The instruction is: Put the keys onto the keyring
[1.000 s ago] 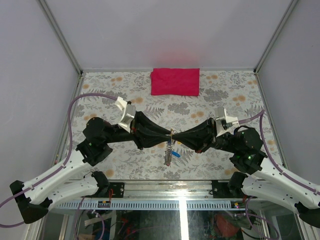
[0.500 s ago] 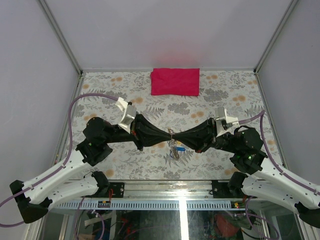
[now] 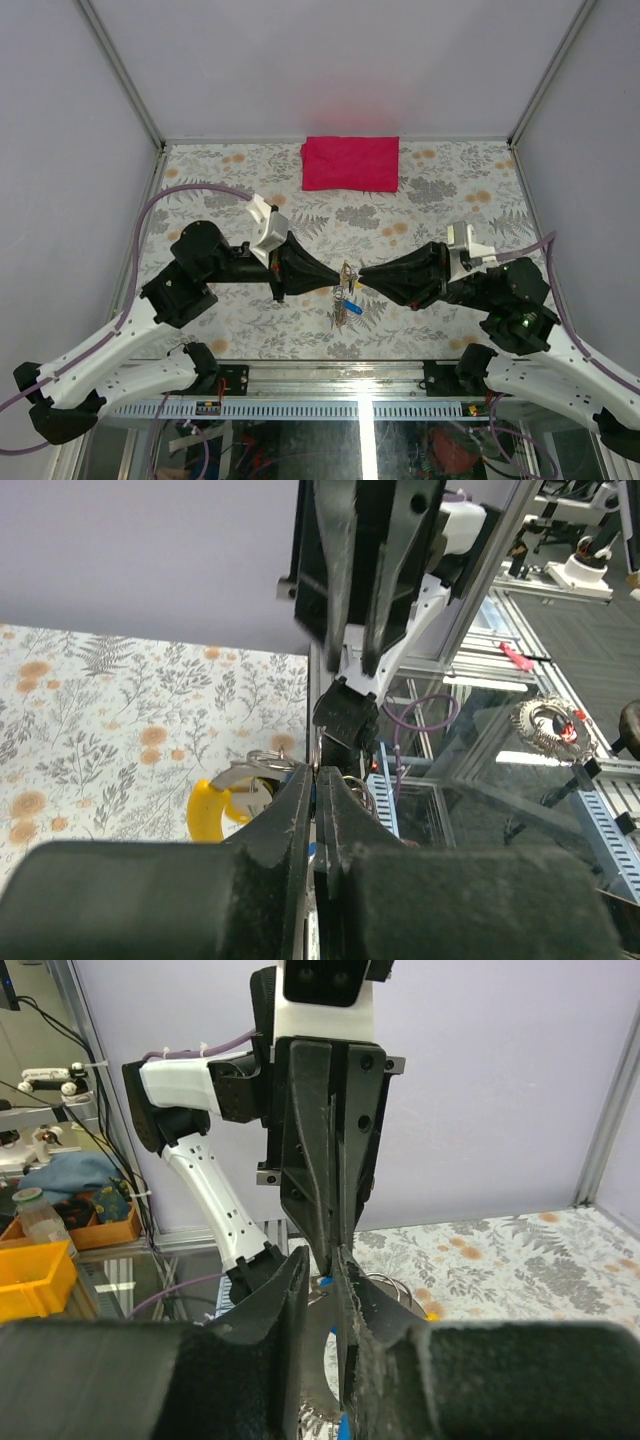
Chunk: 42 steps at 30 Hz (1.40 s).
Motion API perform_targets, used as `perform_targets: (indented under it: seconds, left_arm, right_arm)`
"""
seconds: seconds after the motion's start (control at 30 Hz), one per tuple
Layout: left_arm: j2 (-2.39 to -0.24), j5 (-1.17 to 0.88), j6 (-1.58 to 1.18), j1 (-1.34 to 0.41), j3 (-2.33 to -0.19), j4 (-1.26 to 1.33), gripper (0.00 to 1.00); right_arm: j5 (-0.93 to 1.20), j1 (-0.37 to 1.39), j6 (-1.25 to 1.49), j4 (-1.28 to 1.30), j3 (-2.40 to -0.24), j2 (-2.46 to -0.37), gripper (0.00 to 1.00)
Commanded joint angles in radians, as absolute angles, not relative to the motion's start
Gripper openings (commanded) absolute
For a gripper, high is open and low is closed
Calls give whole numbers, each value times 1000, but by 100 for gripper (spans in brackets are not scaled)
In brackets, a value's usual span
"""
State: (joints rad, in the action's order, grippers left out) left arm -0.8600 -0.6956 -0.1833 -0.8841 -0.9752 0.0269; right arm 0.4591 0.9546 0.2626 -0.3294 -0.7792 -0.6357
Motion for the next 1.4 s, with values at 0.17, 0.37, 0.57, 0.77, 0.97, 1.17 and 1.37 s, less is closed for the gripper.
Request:
perform_targets:
  seconds: [0.17,0.37,0.57,0.77,0.97,1.17,1.37]
  left_arm:
    - [-932,-708,63,-889,-1220,-396,0]
    - [-1033,-682,196,-890,-1396,-686,0]
    - [-1110,-619,275,-899,-1522,-882,0]
    - [-1141,-580,303,-920,-1586,-962,0]
    - [-1162,-565,313,-934,-1609,-990,0]
    - [-1169,-553,313,-947,-1615,-993,0]
    - [-1171,-547,311,-954,-1618,-993,0]
  right_arm:
    - [525,952,68,56,-988,-650,24]
    - [564,951,23,148,-1032,-703,28]
    - [573,951,29,106,-1021,-755,29]
    - [593,951,34,35,-1000,-801,29]
    - [616,951,34,0,-995,-846,30]
    - [625,951,21,-7,-1003,-883,30]
    - [644,952,7,16,-1015,-920,30]
